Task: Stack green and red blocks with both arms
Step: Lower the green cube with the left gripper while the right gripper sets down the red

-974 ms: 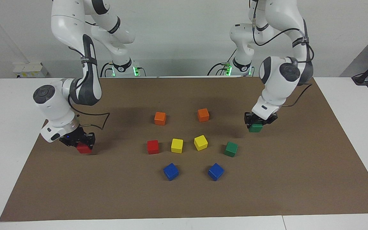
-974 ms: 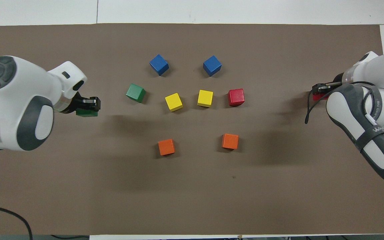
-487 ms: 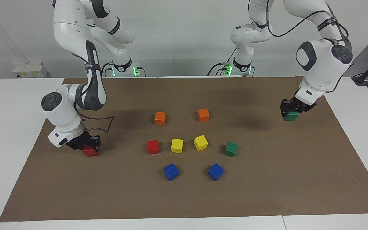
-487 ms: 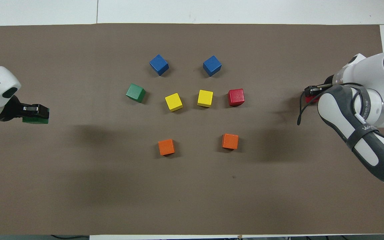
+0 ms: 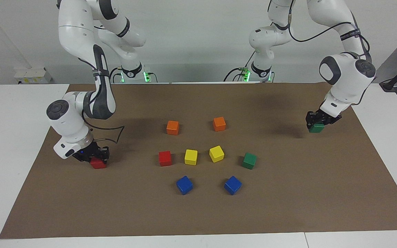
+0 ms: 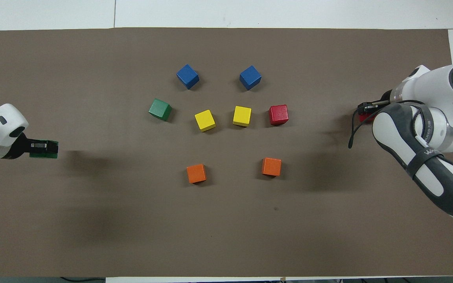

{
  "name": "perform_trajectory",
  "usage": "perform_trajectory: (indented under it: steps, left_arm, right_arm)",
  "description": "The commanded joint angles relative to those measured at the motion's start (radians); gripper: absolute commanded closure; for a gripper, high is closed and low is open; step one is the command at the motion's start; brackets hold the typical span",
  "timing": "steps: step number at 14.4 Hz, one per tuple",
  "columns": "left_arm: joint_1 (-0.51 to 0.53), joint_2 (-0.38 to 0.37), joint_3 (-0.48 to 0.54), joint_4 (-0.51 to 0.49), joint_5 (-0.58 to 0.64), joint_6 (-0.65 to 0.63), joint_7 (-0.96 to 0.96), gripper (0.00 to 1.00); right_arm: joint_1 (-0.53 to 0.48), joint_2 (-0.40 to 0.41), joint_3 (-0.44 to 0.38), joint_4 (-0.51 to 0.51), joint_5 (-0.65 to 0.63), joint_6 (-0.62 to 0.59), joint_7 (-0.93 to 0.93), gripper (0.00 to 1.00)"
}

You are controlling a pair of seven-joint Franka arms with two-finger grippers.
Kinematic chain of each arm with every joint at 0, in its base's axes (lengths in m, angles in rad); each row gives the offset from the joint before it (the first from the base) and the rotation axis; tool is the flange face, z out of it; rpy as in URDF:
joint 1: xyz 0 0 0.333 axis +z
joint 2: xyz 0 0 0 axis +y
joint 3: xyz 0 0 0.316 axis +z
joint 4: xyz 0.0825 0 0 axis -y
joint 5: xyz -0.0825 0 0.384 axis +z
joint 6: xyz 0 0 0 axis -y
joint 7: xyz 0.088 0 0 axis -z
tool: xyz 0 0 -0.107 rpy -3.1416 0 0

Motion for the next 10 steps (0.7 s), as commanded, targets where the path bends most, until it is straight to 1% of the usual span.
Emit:
perform_trajectory:
  steps: [1,3,5,6,8,10]
  left_arm:
    - [0.002,0.001,0.0,-0.08,0.008,0.137,0.009,1.0]
    - [0.002,0.018,0.0,-0.097,0.008,0.187,0.009,1.0]
    - [0.009,0.028,0.0,-0.098,0.008,0.199,0.01,1.0]
    - [0.011,0.029,0.0,-0.107,0.008,0.209,0.007,1.0]
    - [0.022,0.031,0.0,-0.121,0.008,0.232,-0.003,1.0]
    - [0.023,0.038,0.0,-0.124,0.008,0.235,-0.005,1.0]
  right_arm:
    - [-0.001,-0.01,0.002,-0.005,0.001,0.004,-0.031,0.0]
    - [0.002,-0.031,0.004,0.021,0.001,-0.054,-0.033,0.0]
    - [0.008,-0.057,0.007,0.099,0.001,-0.181,-0.024,0.0]
    - [0.021,-0.062,0.008,0.157,0.002,-0.258,-0.021,0.0]
    - [0.049,-0.048,0.008,0.329,-0.004,-0.456,0.042,0.0]
    - [0.133,0.01,0.007,0.487,-0.024,-0.608,0.148,0.0]
